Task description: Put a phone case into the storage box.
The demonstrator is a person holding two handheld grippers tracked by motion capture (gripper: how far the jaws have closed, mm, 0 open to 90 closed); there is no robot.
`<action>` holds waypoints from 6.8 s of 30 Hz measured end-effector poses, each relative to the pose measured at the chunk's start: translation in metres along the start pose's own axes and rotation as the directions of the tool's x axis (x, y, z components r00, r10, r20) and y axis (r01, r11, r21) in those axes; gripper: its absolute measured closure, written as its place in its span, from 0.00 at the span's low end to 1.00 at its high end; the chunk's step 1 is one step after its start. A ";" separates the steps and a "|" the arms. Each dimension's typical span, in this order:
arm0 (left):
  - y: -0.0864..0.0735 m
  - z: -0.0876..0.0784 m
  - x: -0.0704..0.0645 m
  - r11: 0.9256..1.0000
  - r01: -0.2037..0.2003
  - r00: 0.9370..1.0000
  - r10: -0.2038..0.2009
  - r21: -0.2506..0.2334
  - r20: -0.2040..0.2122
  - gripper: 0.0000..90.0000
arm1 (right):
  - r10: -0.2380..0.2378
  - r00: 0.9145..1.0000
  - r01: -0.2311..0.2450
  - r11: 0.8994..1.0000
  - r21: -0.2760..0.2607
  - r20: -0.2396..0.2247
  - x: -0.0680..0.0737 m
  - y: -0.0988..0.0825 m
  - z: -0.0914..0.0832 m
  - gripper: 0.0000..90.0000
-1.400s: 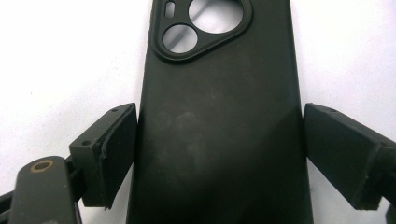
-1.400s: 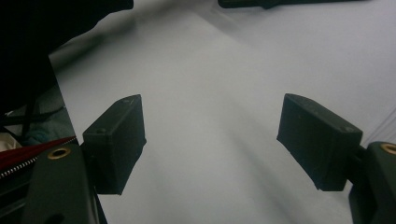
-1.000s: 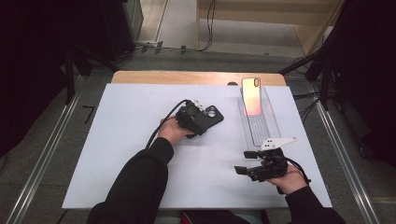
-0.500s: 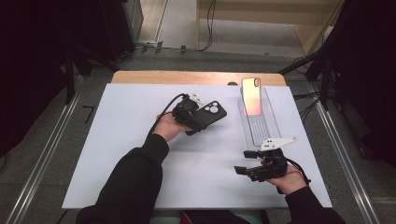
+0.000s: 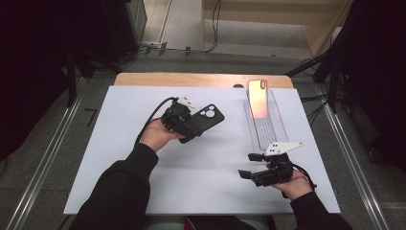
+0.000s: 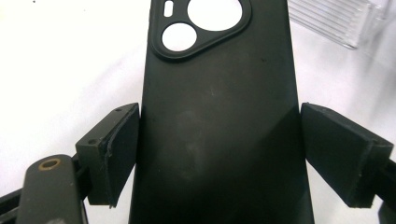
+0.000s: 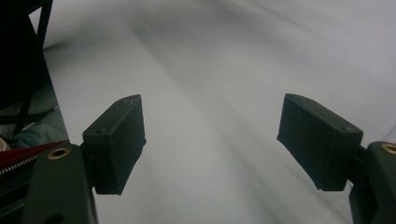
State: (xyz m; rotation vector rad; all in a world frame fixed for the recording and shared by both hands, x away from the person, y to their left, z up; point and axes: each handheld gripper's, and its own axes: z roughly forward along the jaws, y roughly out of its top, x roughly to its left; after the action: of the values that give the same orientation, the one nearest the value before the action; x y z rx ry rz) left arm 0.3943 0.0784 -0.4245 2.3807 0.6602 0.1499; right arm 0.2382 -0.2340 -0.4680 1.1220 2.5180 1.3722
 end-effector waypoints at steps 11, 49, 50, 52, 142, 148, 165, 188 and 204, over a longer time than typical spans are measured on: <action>-0.024 -0.024 -0.020 0.998 0.066 0.998 -0.066 -0.023 0.020 0.17 | -0.013 1.000 0.013 1.000 -0.018 0.024 0.002 0.001 0.004 0.23; -0.073 -0.034 -0.072 0.934 0.287 0.952 -0.303 -0.212 -0.046 0.17 | 0.218 0.976 -0.218 0.976 -0.027 0.001 0.024 0.049 0.024 0.24; -0.073 -0.034 -0.073 0.929 0.295 0.949 -0.312 -0.225 -0.047 0.17 | 0.216 0.976 -0.216 0.976 -0.030 0.002 0.025 0.051 0.025 0.24; -0.075 -0.033 -0.075 0.923 0.301 0.944 -0.324 -0.242 -0.063 0.17 | 0.219 0.976 -0.219 0.975 -0.035 0.014 0.026 0.054 0.027 0.24; -0.086 -0.006 -0.125 0.830 0.361 0.918 -0.395 -0.424 0.008 0.10 | 0.409 0.892 -0.436 0.891 -0.126 -0.192 0.018 0.108 0.049 0.86; -0.084 -0.010 -0.120 0.841 0.383 0.918 -0.394 -0.382 0.053 0.11 | 0.375 0.916 -0.393 0.909 -0.137 -0.141 0.017 0.108 0.045 0.86; -0.076 -0.032 -0.091 0.907 0.350 0.935 -0.323 -0.232 0.148 0.16 | 0.160 0.983 -0.170 0.977 -0.130 -0.086 0.025 0.110 0.035 0.86; -0.054 -0.062 -0.077 0.972 0.192 0.950 -0.149 -0.138 0.274 0.16 | -0.016 0.971 -0.004 0.996 -0.084 -0.239 0.023 0.104 0.025 0.86; -0.039 -0.066 -0.071 0.986 0.040 0.938 0.019 -0.162 0.346 0.27 | -0.072 0.943 0.053 0.996 -0.067 -0.326 0.022 0.102 0.024 0.85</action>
State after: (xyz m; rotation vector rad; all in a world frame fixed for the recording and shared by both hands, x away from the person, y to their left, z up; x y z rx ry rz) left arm 0.2985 0.1060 -0.3930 2.1666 0.4713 -0.2098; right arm 0.2887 -0.1691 -0.4002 0.8541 2.6813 1.7294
